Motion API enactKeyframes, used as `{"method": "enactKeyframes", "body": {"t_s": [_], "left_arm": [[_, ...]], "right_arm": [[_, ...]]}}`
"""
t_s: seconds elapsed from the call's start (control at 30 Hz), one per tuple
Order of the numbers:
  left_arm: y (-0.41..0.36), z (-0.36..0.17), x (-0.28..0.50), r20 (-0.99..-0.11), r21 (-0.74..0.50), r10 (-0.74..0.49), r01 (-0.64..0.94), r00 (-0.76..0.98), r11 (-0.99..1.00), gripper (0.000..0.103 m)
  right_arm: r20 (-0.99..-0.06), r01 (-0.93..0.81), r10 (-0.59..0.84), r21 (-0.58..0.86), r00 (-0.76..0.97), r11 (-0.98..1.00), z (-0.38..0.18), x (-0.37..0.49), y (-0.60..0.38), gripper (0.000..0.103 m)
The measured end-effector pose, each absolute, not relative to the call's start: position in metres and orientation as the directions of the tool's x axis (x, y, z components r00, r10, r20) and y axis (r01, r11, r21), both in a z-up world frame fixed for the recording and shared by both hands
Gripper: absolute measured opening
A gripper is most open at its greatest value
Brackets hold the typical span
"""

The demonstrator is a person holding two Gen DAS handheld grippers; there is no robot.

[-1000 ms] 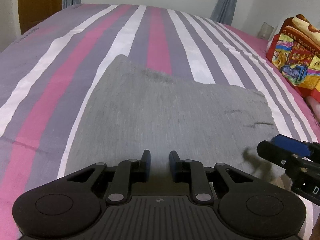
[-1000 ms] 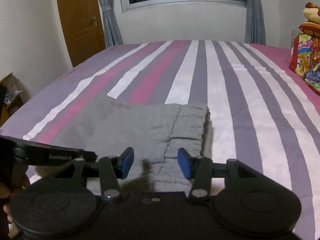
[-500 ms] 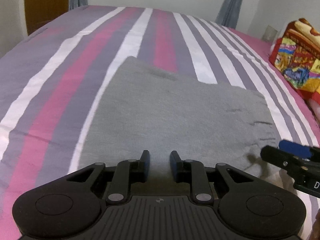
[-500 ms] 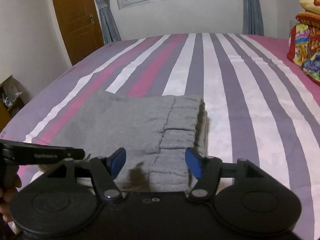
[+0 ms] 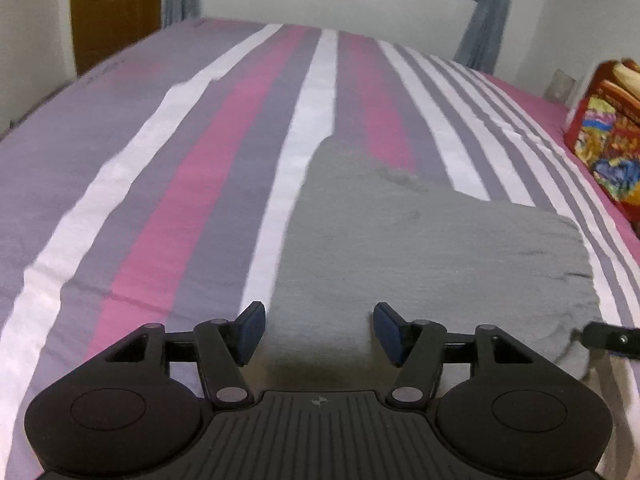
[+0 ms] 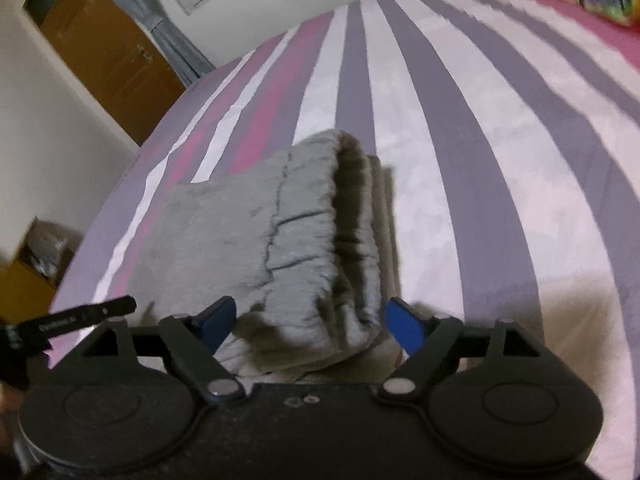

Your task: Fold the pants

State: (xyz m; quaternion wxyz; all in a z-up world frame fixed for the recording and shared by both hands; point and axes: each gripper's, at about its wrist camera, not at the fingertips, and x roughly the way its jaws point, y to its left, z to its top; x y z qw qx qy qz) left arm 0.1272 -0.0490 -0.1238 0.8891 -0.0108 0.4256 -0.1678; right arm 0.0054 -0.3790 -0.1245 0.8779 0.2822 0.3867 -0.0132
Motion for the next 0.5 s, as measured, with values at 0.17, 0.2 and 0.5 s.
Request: {"method": "enactKeyframes", "body": {"t_s": [0.17,0.2,0.5], "left_arm": [[-0.033,-0.148,0.149,-0.784,-0.256,-0.368,0.279,0.500,0.926,0.065],[-0.032,-0.153,0.154,-0.784,-0.284,-0.387,0.275,0.484,0.919,0.067],[-0.036,-0.173,0.169,-0.734,-0.485,-0.565,0.291,0.377,0.825,0.042]], "right_arm": [[-0.682,0.261,0.276,0.573,0.677,0.777,-0.145,0.010,-0.396,0.099],[-0.674,0.267,0.302,0.603,0.674,0.752,-0.151,0.012,-0.400,0.100],[-0.588,0.202,0.409,0.710,0.698,0.675,-0.170,0.026,-0.406,0.067]]}}
